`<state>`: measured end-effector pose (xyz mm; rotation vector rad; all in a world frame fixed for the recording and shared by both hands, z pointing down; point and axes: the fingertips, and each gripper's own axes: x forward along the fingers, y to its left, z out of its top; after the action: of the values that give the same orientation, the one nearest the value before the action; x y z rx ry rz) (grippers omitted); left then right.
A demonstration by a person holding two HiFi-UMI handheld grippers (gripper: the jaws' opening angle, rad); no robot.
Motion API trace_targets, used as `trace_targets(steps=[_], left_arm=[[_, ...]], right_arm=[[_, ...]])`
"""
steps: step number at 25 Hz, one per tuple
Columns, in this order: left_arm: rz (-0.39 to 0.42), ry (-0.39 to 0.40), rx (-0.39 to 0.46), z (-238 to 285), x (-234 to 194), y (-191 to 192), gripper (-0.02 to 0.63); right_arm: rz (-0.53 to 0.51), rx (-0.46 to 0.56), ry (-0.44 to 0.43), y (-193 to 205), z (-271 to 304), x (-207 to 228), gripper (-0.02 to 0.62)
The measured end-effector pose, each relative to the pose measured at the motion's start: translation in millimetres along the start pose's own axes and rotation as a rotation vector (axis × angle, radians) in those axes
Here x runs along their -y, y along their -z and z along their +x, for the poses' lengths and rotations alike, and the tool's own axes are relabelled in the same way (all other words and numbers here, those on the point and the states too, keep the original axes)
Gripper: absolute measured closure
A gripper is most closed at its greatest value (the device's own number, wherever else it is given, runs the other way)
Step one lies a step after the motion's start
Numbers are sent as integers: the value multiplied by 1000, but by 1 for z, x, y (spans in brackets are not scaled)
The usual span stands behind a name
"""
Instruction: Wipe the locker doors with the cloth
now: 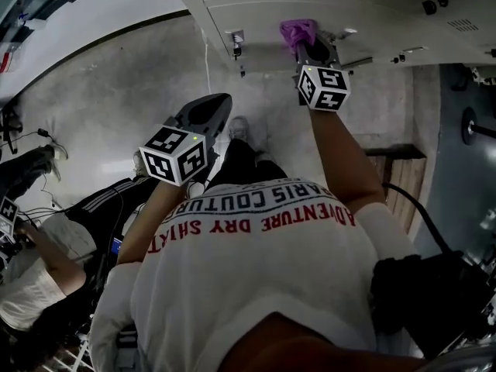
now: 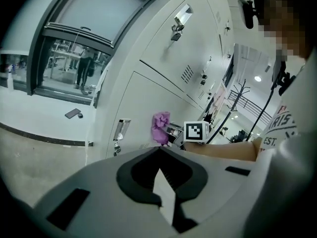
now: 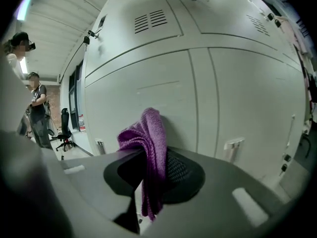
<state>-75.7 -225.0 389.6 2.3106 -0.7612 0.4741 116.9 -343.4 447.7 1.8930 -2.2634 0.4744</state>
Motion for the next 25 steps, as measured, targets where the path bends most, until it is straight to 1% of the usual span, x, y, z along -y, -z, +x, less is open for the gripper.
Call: trace_targets(steps=[5, 7, 10, 14, 17, 19, 22, 25], left_arm=[[8, 17, -25, 15, 8, 6, 604], [10, 17, -23, 20, 10, 5, 604], [13, 13, -5, 26, 15, 0, 604], [29, -5, 37, 23, 23, -5, 604], [47, -37, 69, 16, 27, -2, 604], [28, -63, 93, 8, 30, 7, 604], [-11, -94, 118, -2, 33, 26, 604], [-34, -101, 120, -6, 39, 42, 604]], right_arm=[[50, 5, 105, 1, -18, 60, 532], [49, -2, 107, 1, -20, 68, 532], [42, -21, 84, 1, -20, 69, 532], [44, -30, 42, 3, -27, 60, 532], [67, -7, -3, 7, -42, 49, 532], [79, 2, -56, 11, -53, 33, 532], [52, 4, -156, 19, -65, 1, 532], [52, 9, -210, 25, -69, -19, 532]])
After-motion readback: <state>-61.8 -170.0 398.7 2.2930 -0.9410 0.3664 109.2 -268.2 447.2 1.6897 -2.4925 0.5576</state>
